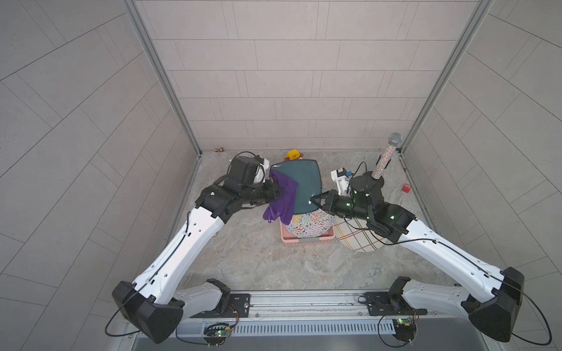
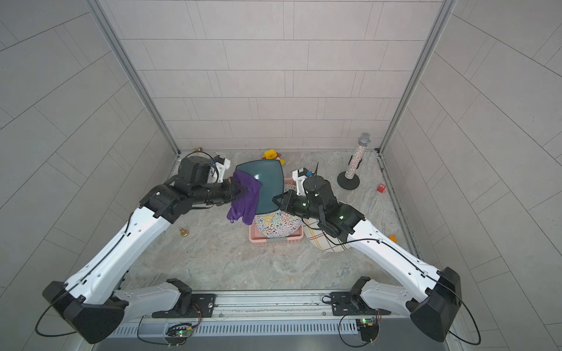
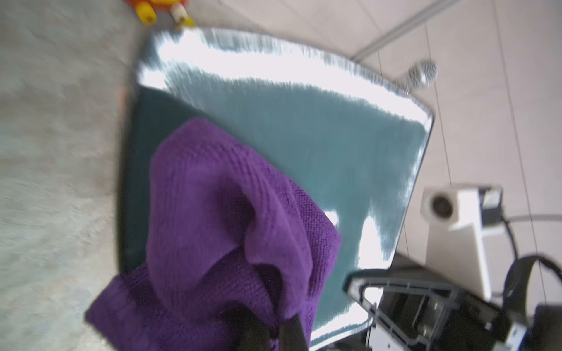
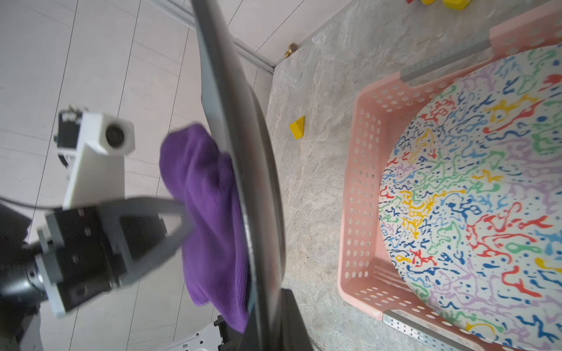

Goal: Wipe the wet plate dry
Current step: Wipe the plate with towel.

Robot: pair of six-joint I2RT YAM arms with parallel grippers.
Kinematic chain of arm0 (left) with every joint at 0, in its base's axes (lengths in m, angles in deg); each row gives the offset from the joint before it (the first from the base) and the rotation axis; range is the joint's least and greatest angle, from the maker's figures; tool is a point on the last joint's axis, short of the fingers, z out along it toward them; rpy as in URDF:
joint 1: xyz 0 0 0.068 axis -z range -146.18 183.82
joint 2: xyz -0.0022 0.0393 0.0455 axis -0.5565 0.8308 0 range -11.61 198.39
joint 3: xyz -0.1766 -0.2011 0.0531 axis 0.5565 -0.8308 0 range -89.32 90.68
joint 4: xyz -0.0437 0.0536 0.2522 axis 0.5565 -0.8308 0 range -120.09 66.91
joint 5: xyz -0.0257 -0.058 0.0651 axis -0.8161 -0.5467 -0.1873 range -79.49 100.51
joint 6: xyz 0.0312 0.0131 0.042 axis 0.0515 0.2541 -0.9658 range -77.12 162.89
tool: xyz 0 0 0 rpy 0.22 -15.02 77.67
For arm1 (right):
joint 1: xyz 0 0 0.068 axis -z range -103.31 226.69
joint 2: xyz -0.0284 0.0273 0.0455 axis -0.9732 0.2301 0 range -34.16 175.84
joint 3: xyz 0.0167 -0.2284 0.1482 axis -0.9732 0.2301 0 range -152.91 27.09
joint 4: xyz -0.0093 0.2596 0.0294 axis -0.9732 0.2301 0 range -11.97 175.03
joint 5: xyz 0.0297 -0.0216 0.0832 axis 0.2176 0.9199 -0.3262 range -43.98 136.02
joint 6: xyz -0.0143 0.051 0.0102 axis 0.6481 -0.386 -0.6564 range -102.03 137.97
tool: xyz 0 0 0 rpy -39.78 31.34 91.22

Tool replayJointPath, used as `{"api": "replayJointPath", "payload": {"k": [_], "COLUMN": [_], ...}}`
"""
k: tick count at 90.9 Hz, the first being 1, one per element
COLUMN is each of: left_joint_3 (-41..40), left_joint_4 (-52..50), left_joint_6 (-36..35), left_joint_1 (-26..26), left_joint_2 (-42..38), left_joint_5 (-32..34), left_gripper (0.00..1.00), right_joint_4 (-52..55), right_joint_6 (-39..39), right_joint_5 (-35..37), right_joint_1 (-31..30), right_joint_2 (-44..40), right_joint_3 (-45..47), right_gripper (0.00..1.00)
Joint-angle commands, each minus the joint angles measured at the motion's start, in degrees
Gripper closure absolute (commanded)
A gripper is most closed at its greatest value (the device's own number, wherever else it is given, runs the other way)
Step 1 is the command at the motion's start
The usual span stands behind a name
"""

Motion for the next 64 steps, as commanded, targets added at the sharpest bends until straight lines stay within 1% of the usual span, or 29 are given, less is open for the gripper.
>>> {"api": "replayJointPath", "payload": {"k": [1,6,11,20,23,26,30,37,41,46,52,56,59,64], "left_joint_3": [5.6,7.5,8.7,13.2,14.3,14.6,14.4,13.1,12.5,12.6,14.0,15.9,17.5,20.4], "left_joint_4": [-0.4,1.2,2.6,1.1,0.9,0.9,0.6,-1.6,-2.8,-3.6,-4.1,-4.1,-3.8,-2.5], "left_joint_6": [-0.7,-1.0,-1.3,-6.4,-7.5,-8.0,-8.0,-9.5,-10.0,-9.8,-8.6,-7.6,-7.0,-6.6], "left_joint_1": [-4.5,-2.9,1.8,12.4,14.9,16.1,16.4,16.2,15.6,13.8,11.3,9.9,9.5,9.5], "left_joint_2": [3.7,5.6,7.5,9.0,9.2,9.2,9.1,8.1,7.5,7.1,7.4,8.2,9.0,10.9], "left_joint_5": [-3.8,-10.3,-12.1,-6.5,-4.6,-4.0,-3.6,1.3,4.3,5.0,5.2,5.1,4.8,2.4], "left_gripper": [1.00,1.00,1.00,1.00,1.00,1.00,1.00,1.00,1.00,1.00,1.00,1.00,1.00,1.00], "right_joint_4": [-14.6,-16.0,-16.5,-16.0,-16.0,-16.0,-15.9,-15.7,-15.6,-14.7,-12.9,-12.2,-11.4,-10.6], "right_joint_6": [2.1,2.4,2.4,1.1,0.3,-0.3,-1.2,-3.1,-4.0,-4.2,-3.7,-2.2,-1.1,1.0], "right_joint_5": [-3.5,-3.7,-2.1,3.1,4.2,4.4,4.2,3.8,3.9,2.5,0.5,0.8,1.4,1.9], "right_joint_1": [-3.2,-3.8,-3.9,-1.6,-0.5,1.2,3.5,7.0,7.5,7.3,5.2,2.5,0.6,-1.8], "right_joint_2": [-4.0,-4.3,-4.7,-7.4,-8.5,-9.5,-10.8,-13.4,-14.7,-15.6,-15.8,-15.6,-15.3,-14.4], "right_joint_3": [-1.6,-1.8,-2.3,-2.7,-2.7,-2.8,-3.0,-2.9,-2.3,-2.2,-2.1,-2.0,-2.0,-2.3], "right_gripper": [1.00,1.00,1.00,1.00,1.00,1.00,1.00,1.00,1.00,1.00,1.00,1.00,1.00,1.00]}}
